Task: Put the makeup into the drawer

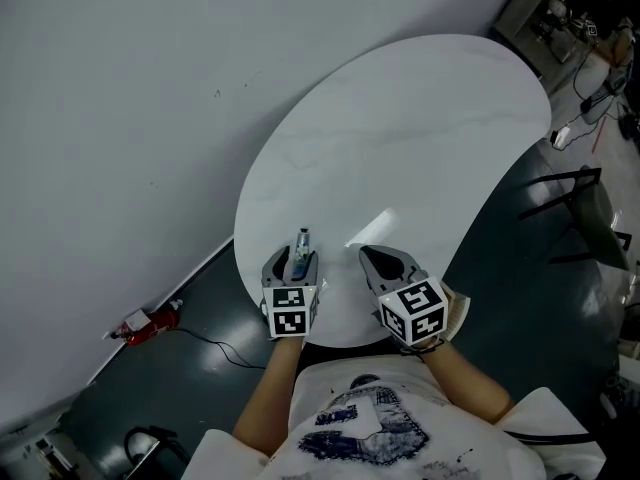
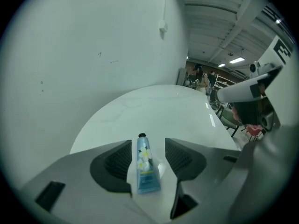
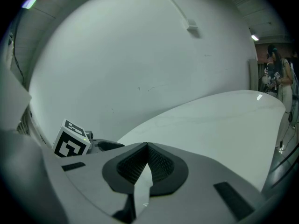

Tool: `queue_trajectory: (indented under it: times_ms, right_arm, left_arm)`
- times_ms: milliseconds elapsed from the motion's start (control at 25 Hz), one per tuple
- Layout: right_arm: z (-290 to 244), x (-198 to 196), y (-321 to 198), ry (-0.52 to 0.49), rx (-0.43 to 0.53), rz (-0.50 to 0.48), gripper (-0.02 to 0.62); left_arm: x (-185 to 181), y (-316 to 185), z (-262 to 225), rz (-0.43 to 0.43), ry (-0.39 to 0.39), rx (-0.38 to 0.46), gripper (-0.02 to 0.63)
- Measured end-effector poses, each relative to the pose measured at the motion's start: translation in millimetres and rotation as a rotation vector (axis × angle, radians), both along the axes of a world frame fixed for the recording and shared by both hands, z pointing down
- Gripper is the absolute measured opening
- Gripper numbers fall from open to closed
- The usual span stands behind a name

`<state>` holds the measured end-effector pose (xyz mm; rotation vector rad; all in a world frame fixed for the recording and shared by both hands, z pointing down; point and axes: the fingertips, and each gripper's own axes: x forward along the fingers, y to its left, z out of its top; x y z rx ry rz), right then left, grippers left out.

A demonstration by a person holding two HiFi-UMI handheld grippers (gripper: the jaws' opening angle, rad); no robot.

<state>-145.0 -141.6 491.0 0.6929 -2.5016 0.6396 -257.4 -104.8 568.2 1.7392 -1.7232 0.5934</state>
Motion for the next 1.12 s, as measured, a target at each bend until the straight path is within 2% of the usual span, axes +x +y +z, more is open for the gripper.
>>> queue_trajectory:
  times_ms: [400,560,1120]
  right_arm:
    - [8,12,-5,0.003,-0.012,-0.008,0.02]
    - [14,8,-9,0.013,-0.024,-0.004,0.02]
    - [15,11,-15,0.019,-0.02,-0.005,0.02]
  left_arm:
    - [9,0,23,-0.008,0.0,-0.054,0.262]
    - [1,-1,31,-0.012,0.003,-0.073,0.262]
    - [1,-5,46,-0.015,0.012,-0.105,0.259]
